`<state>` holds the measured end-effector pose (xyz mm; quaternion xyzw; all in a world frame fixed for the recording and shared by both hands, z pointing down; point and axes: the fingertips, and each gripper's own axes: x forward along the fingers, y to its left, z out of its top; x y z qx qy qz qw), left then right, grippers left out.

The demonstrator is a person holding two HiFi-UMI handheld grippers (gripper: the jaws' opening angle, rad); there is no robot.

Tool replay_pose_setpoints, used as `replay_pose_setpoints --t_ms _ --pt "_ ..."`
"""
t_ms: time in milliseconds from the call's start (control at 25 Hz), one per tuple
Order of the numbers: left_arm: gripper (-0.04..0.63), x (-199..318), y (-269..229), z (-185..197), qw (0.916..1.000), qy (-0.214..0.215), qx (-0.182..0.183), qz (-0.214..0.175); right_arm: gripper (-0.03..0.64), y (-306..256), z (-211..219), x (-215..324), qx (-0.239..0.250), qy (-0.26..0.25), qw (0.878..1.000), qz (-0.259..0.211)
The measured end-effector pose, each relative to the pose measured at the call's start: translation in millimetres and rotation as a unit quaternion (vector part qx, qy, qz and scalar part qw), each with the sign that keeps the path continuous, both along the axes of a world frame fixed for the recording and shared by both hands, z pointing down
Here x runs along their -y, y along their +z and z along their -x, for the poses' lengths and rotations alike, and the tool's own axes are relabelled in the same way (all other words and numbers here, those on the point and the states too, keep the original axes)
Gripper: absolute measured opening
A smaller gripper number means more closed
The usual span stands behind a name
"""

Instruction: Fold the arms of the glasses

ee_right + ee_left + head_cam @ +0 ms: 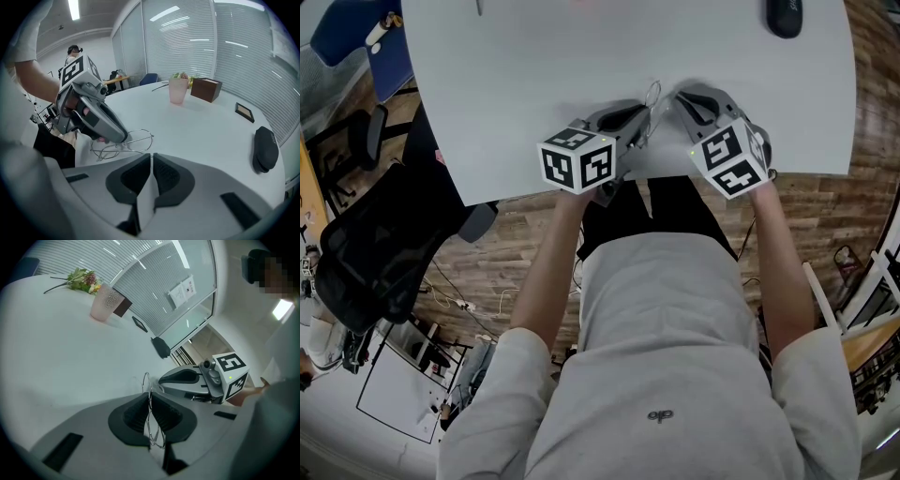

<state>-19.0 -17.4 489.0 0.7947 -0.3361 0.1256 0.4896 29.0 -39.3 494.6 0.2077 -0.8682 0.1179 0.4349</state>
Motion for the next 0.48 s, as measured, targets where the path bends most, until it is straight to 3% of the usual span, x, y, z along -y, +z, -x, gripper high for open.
replay_pose_setpoints --t_ms 480 --pt "0.032 2.4 1.2 -5.7 1.0000 0.009 0.000 0.004 0.026 -1.8 11.7 3.0 0.018 0.010 1.000 0.009"
